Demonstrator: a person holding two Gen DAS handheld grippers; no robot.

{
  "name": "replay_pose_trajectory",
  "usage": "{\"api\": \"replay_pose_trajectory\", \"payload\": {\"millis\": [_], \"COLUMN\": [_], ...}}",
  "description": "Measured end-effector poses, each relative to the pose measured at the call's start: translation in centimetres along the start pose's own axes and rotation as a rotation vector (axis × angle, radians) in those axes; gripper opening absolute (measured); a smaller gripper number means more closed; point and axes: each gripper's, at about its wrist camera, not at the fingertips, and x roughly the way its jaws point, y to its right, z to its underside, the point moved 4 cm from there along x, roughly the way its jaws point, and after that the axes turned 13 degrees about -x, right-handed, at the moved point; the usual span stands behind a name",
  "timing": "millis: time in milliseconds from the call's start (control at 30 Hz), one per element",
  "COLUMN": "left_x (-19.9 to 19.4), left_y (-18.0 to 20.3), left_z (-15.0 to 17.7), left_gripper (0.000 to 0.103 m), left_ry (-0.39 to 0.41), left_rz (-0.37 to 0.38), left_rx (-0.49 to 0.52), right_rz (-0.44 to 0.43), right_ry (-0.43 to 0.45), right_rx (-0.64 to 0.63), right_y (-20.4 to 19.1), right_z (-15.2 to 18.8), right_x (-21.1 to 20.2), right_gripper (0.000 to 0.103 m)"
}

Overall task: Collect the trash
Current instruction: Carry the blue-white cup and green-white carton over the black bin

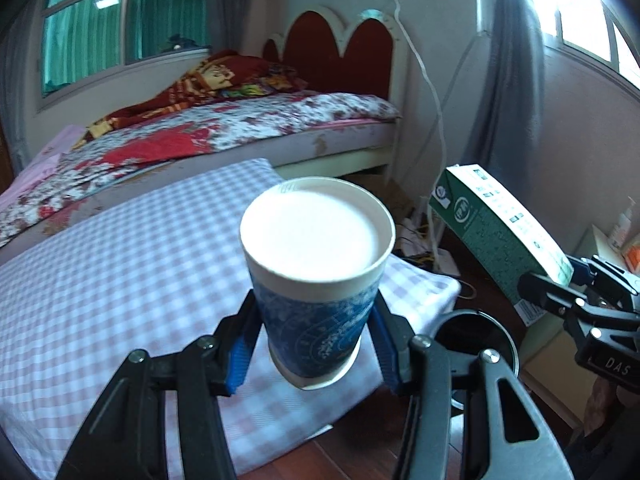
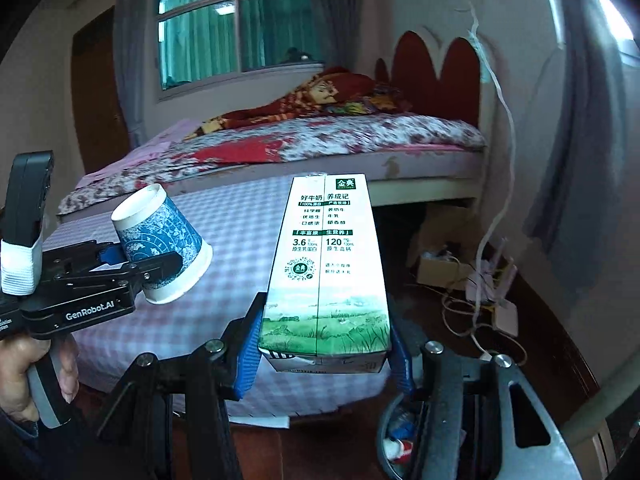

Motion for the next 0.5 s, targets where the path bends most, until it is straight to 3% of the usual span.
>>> {"api": "replay_pose_trajectory", "payload": {"millis": [500], "left_x": [2.1], "left_y": [7.9], "left_z": [3.4], "left_gripper": [0.053], "left_ry": [-0.066], "left_rz": [0.115], "left_rx": [0.074], "right_rz": [0.110], "right_ry": [-0.051], "right_rx": [0.063], "right_y": [6.2], "right_z": [5.3], "right_x": [-4.0], "right_gripper": [0.055]}}
